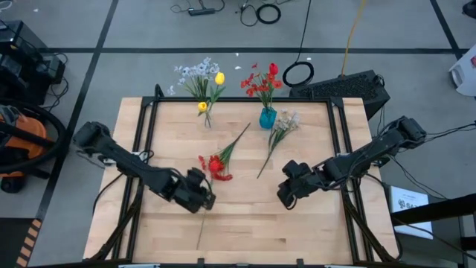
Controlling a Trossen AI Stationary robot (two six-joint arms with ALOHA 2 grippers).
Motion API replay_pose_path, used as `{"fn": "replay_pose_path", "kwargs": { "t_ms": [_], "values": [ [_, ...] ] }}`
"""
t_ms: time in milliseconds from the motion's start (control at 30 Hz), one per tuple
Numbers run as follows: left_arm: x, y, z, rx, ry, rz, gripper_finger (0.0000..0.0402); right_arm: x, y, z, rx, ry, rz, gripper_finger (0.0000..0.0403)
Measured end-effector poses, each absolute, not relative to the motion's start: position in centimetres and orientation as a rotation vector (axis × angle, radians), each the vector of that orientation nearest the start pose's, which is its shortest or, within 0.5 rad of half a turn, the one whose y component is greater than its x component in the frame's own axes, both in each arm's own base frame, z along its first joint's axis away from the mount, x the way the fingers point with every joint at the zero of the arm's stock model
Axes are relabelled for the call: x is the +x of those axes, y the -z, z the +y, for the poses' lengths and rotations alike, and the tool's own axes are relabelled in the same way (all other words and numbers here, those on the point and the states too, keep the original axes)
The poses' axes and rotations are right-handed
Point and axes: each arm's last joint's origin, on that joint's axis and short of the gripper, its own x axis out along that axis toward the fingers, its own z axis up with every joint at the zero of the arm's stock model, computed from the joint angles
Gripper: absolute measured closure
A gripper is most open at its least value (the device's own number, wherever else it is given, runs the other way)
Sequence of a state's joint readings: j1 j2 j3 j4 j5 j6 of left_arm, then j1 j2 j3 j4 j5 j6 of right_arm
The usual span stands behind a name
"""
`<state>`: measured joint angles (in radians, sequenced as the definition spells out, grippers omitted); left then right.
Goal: Sort flowers into vase by color
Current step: Put the red flower into the blue vase
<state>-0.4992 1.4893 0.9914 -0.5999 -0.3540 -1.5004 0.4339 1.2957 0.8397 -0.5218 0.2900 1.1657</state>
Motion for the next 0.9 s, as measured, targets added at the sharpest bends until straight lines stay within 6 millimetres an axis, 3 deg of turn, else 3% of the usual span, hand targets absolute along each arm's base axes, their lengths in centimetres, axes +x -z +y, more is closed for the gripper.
{"fn": "replay_pose_path", "kwargs": {
  "t_ms": [233,467,633,900],
  "values": [
    [25.5,-29.9,-11.4,-0.707,-0.578,0.389,0.04,19.4,-22.3,8.1,0.693,0.325,0.819,0.0403],
    [29.1,-34.5,-10.8,-0.407,-0.458,0.079,0.0401,17.5,-22.2,6.4,0.705,0.153,0.559,0.0403],
    [31.9,-34.6,-10.4,-0.186,-0.379,-0.022,0.0401,17.4,-23.8,6.1,0.73,0.053,0.346,0.0403],
    [36.4,-31.4,-9.4,-0.183,-0.214,-0.033,0.0401,17.8,-27.8,6.1,0.558,-0.04,-0.052,0.0403]
  ]
}}
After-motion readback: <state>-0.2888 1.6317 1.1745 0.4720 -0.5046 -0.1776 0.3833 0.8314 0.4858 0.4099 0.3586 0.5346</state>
